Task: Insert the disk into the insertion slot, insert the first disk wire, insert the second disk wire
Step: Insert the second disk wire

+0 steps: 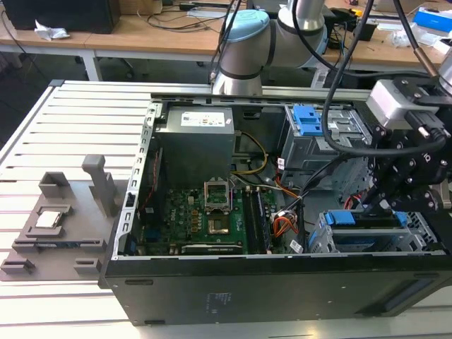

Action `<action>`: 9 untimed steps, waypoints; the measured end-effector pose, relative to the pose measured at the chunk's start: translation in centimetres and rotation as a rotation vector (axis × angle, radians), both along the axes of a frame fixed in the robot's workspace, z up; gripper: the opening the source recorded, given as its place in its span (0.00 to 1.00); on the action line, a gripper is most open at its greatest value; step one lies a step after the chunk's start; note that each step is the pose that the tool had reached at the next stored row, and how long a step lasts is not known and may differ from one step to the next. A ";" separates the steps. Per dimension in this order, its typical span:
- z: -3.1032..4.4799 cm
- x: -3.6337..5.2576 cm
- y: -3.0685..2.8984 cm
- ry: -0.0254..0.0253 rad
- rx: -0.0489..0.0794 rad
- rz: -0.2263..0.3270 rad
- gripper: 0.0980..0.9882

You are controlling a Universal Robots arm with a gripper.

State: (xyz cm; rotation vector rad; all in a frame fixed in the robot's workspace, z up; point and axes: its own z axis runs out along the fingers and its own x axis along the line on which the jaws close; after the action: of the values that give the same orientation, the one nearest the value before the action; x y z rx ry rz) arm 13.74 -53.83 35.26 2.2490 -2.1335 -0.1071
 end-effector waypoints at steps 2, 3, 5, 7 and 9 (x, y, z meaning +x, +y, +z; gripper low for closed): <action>0.31 0.01 0.21 0.0000 -0.003 0.000 0.12; 0.61 0.00 0.36 0.0000 -0.006 0.000 0.05; 1.02 0.01 0.45 0.0000 -0.010 0.000 0.01; 1.38 0.00 0.46 0.0000 -0.013 0.000 0.01; 1.66 0.01 0.45 0.0000 -0.014 0.000 0.01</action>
State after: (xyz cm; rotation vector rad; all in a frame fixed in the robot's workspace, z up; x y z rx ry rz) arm 13.75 -53.37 36.93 2.2413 -2.1272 -0.0916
